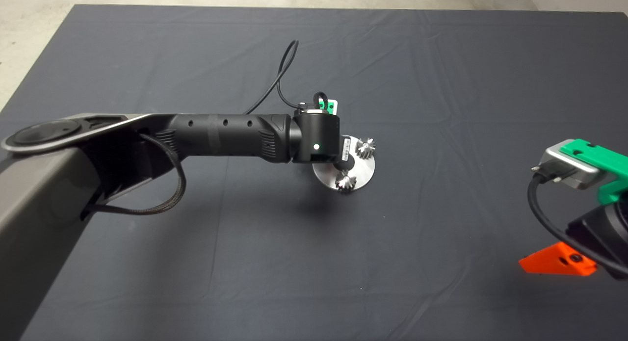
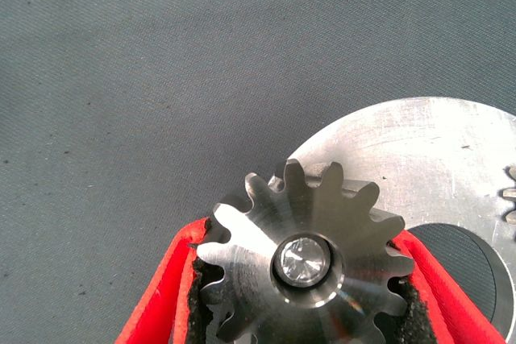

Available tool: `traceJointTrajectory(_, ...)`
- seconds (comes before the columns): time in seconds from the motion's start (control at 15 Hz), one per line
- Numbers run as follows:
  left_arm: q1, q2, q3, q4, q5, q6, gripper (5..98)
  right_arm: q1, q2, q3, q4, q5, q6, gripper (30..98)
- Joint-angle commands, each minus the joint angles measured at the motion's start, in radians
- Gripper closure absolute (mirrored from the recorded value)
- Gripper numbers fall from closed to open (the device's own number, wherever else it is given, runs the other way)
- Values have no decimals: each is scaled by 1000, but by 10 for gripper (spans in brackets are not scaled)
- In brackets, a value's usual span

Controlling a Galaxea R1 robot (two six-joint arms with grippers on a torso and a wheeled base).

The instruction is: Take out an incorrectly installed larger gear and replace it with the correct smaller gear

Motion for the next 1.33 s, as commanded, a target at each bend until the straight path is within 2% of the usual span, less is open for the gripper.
traceJointTrajectory(0.0, -74, 6, 15, -2, 4, 4, 616, 14, -2, 6, 26, 2, 1, 317)
traceJointTrajectory(0.4, -153, 5, 26, -84, 11, 5, 635, 12, -2, 6, 26, 2, 1, 317)
traceJointTrajectory(0.67, -196, -17, 59, -183, 19, -4, 635, 12, -2, 6, 26, 2, 1, 317)
traceJointTrajectory(0.73, -196, -41, 92, -202, 32, -20, 635, 12, -2, 6, 26, 2, 1, 317)
traceJointTrajectory(0.87, -195, -120, 221, -210, 73, -101, 636, 12, -2, 6, 26, 2, 1, 317)
traceJointTrajectory(0.93, -195, -163, 283, -210, 81, -126, 637, 12, -2, 6, 26, 2, 1, 317)
traceJointTrajectory(1.07, -187, -247, 360, -205, 88, -143, 637, 12, -2, 6, 26, 2, 1, 317)
traceJointTrajectory(1.13, -173, -299, 375, -201, 90, -144, 637, 12, -2, 6, 26, 2, 1, 317)
traceJointTrajectory(1.2, -143, -335, 396, -195, 90, -144, 637, 12, -2, 6, 26, 2, 1, 317)
traceJointTrajectory(1.27, -128, -365, 412, -172, 93, -144, 637, 12, -2, 6, 26, 2, 1, 317)
